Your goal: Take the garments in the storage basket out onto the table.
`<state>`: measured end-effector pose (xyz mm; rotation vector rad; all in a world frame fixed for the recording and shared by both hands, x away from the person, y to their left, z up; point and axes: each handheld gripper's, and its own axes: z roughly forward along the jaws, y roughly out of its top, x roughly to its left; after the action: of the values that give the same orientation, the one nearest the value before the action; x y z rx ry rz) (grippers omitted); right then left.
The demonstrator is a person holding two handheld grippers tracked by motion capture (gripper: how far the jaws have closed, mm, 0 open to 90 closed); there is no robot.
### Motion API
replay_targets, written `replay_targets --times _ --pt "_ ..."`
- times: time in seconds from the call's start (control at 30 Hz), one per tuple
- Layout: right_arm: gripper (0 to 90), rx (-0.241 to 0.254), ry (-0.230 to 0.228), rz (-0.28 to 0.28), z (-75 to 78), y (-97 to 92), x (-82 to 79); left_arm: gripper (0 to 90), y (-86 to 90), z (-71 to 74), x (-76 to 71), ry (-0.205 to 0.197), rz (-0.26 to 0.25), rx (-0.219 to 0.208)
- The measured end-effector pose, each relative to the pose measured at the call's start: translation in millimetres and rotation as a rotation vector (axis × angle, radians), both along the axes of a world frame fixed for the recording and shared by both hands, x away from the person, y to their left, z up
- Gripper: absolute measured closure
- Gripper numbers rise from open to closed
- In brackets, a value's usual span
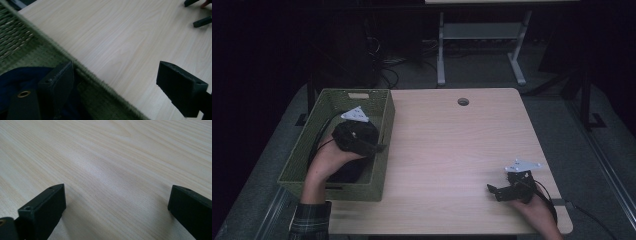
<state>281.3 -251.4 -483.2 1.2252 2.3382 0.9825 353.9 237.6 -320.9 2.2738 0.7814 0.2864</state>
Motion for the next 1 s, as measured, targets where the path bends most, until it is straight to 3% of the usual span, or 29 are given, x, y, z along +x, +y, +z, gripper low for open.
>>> replay_targets --times 0.53,1.0 --pt "1.2 0.000 0.000 0.000 0.0 0.0 0.0 14.3 41.1 -1.0 1.0 -0.001 0.090 -0.005" --pt "1.2 0.000 0.000 0.000 0.0 0.0 0.0 14.6 74.4 -10.1 3.8 0.011 0.194 0.023"
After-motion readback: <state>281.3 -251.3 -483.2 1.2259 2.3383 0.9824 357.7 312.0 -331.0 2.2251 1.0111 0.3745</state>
